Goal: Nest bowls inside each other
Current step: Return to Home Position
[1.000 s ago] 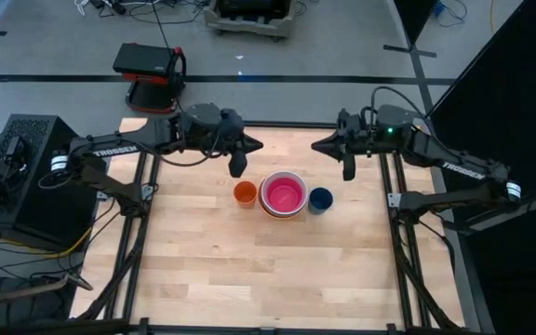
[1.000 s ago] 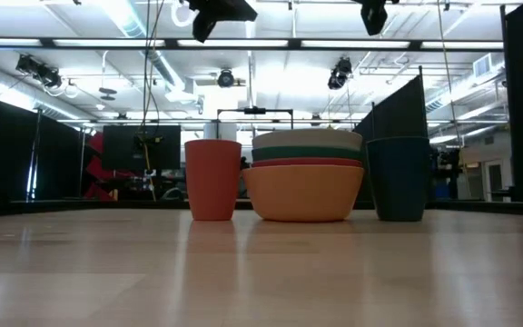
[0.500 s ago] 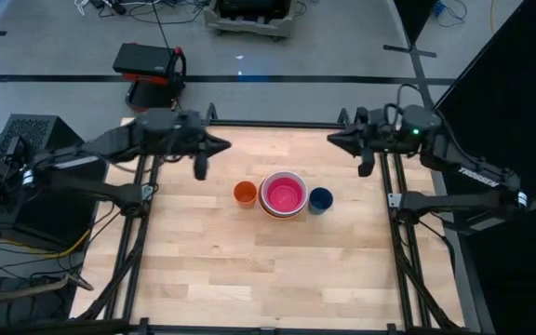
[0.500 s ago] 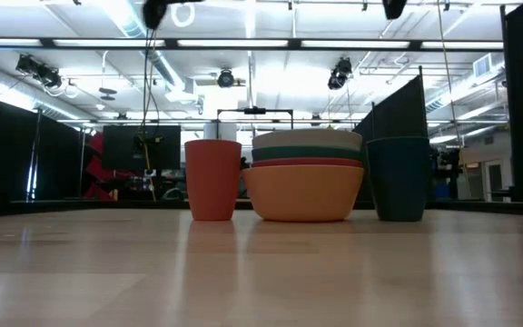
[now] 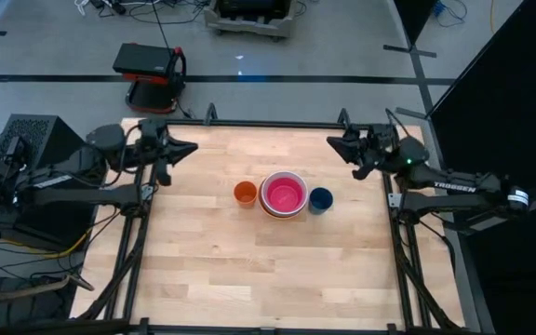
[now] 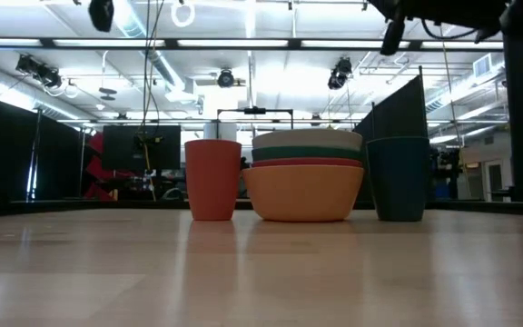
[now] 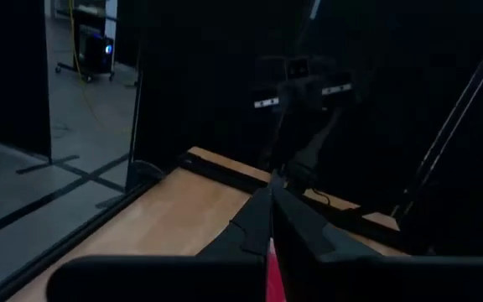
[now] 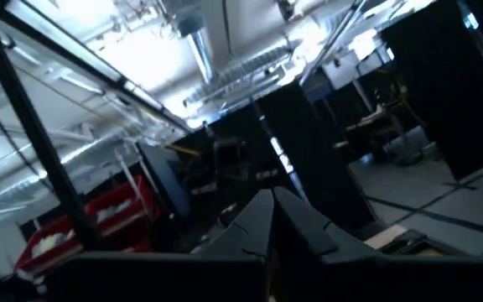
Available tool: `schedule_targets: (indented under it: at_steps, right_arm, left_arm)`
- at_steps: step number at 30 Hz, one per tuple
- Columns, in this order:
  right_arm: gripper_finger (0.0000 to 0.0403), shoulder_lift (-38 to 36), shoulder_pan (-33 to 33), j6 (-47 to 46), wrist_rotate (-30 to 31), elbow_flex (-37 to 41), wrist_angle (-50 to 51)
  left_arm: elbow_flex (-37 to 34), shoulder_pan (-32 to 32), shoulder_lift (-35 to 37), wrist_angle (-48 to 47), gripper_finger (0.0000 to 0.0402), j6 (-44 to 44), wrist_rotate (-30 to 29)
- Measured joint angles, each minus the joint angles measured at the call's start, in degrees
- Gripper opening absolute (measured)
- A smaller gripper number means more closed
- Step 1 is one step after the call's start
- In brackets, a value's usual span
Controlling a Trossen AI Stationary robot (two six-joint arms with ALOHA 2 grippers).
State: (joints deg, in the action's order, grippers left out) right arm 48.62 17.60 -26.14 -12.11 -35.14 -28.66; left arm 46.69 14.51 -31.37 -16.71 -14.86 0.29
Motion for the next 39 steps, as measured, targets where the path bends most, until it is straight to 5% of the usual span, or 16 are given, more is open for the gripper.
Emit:
schedule_targets:
  at_steps: [7,20,39]
  right_arm:
    - [0.0,0.63,-2.26,-3.56,1.76,8.38,-12.33]
    - [0.0,-0.02,-2.64,-1.47,1.64,7.77,-7.22]
    - [0.0,-22.71,-5.35,21.61,3.19,-1.49,38.97]
  left_arm:
    - [-2.79,0.01,6.51,-1.95,0.0,1.1,-0.12]
    - [-2.79,0.01,6.92,-0.16,0.0,5.83,-0.03]
    - [-2.68,0.01,16.33,-7.08,0.0,10.17,-0.06]
